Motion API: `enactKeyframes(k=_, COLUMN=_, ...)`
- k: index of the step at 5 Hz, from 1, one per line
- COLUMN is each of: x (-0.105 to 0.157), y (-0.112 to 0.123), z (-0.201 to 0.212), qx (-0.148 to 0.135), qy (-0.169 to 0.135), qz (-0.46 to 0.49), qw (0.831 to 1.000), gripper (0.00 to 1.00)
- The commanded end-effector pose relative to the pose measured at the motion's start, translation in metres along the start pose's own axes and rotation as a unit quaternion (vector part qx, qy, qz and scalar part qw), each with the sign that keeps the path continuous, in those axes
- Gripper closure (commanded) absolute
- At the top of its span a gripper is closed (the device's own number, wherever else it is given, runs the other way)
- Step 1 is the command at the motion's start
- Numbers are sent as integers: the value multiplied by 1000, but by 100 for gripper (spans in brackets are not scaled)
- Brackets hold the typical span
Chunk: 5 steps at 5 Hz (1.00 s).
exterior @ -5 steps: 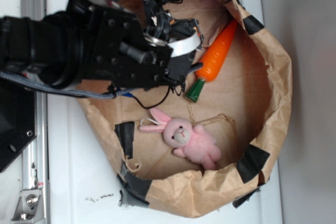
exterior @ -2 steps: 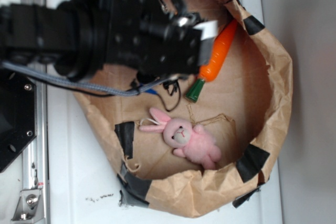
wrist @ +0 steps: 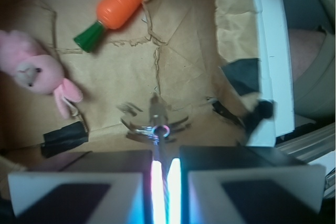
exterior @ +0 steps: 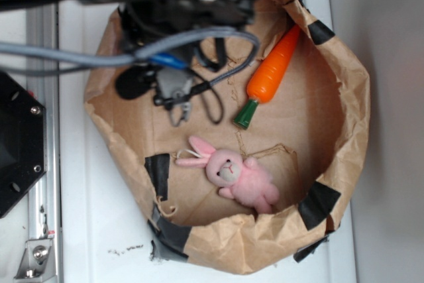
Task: Grab the silver keys.
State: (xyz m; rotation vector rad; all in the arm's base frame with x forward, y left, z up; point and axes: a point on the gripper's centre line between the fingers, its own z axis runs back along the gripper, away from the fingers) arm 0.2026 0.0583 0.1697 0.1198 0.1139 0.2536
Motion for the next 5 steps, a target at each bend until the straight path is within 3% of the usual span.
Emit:
enactKeyframes(k=1, x=6, y=-7, z=2, qx=-16, qy=-49, qz=-21, qw=998, gripper=100)
enactKeyframes(k=3, x=18, y=-38, z=-5, qx=-32, qy=-84, qz=-11, qw=996, gripper=100)
enactKeyframes(k=5, x=18, y=-44, z=-14, qx=-21, qy=-74, qz=-8, qw=997, gripper=100)
